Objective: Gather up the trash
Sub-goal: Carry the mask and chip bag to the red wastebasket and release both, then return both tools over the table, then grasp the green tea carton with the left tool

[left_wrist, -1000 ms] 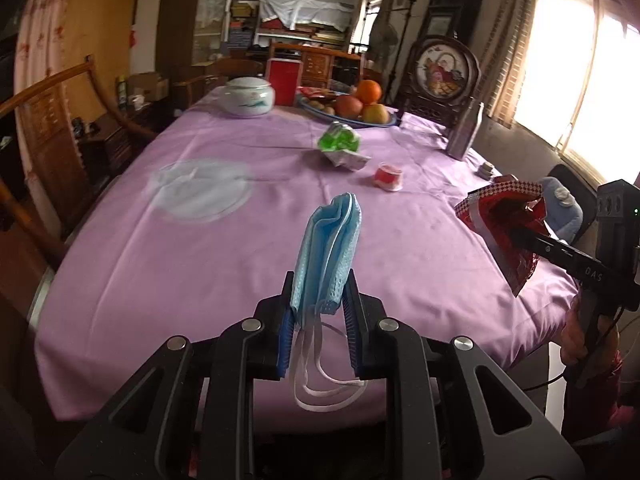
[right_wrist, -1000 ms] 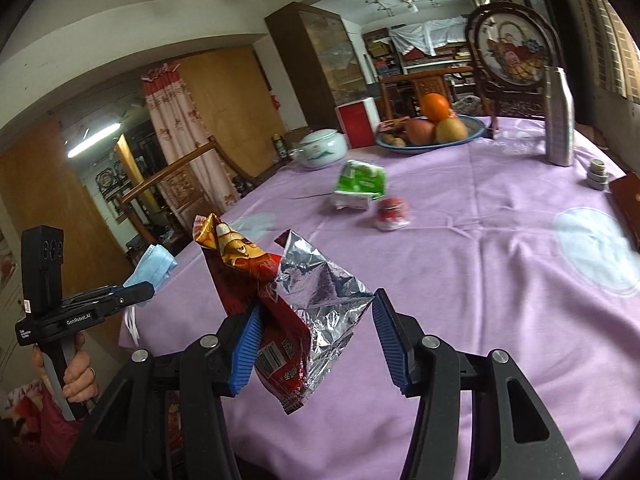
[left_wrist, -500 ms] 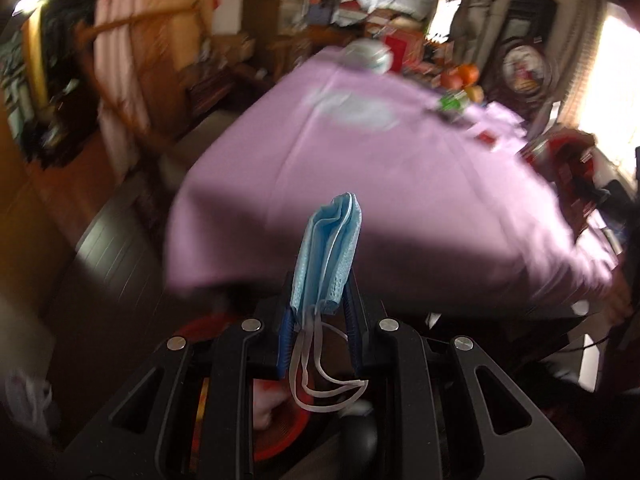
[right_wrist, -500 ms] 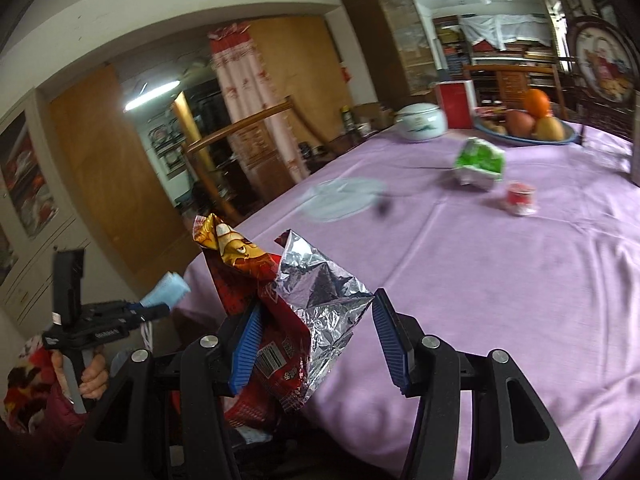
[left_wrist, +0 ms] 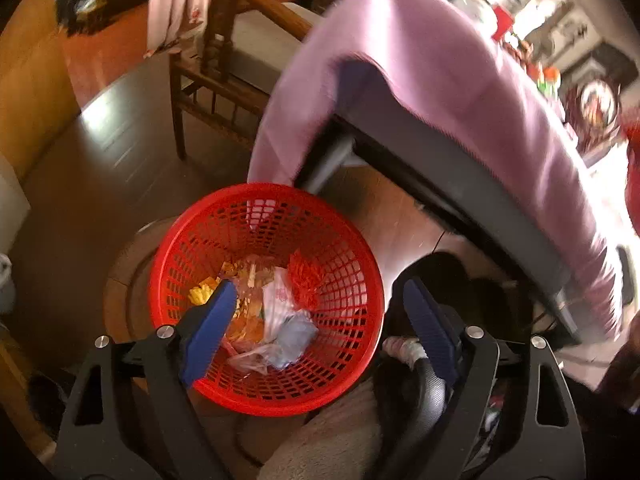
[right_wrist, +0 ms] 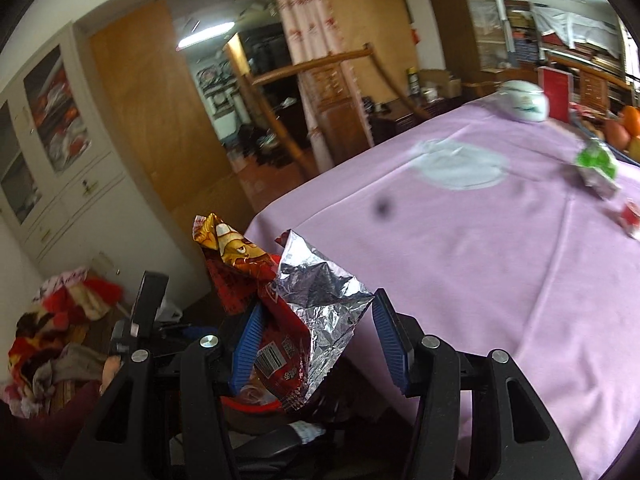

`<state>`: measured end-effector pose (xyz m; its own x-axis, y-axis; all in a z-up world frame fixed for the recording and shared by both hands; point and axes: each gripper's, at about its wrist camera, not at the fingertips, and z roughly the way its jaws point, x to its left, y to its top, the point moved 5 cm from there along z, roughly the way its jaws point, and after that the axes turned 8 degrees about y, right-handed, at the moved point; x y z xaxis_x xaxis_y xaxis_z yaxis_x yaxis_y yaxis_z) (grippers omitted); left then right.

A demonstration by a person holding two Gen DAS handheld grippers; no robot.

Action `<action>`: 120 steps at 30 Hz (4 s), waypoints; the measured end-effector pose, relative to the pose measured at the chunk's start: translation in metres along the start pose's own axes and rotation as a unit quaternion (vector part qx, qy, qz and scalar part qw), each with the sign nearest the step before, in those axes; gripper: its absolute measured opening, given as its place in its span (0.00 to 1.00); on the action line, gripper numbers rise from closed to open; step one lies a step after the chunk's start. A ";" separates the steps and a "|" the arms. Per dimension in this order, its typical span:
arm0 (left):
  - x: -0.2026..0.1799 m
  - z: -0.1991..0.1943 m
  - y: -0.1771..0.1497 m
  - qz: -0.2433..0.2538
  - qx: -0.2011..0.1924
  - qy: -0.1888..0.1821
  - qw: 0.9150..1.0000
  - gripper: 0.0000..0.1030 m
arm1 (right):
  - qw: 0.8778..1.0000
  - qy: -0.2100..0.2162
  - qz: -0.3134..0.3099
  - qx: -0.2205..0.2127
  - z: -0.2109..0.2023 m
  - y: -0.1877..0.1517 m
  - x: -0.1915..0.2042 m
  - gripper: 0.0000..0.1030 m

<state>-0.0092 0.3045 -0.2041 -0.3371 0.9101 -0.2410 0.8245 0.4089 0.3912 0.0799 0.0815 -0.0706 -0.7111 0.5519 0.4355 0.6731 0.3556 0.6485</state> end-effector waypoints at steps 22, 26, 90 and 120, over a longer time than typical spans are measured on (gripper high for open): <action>0.105 -0.047 0.002 -0.110 -0.091 0.081 0.986 0.88 | 0.984 0.057 -0.054 0.159 0.157 -0.023 0.071 0.68; 0.107 -0.046 0.000 -0.104 -0.094 0.098 0.985 0.89 | 0.983 0.056 -0.051 0.166 0.161 -0.026 0.071 0.69; -0.344 -0.036 0.064 0.309 -0.208 0.112 0.921 0.93 | 0.955 -0.157 0.175 -0.182 -0.210 -0.063 -0.217 0.91; -0.484 0.059 0.263 0.268 -0.182 0.091 0.942 0.94 | 0.944 -0.202 0.212 -0.152 -0.171 0.062 -0.385 0.91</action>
<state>0.3976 -0.0329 -0.0375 -0.0156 0.9751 0.2212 0.6987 -0.1476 0.7000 0.3604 -0.2382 -0.0913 -0.2141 0.8608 0.4617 0.7472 -0.1601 0.6450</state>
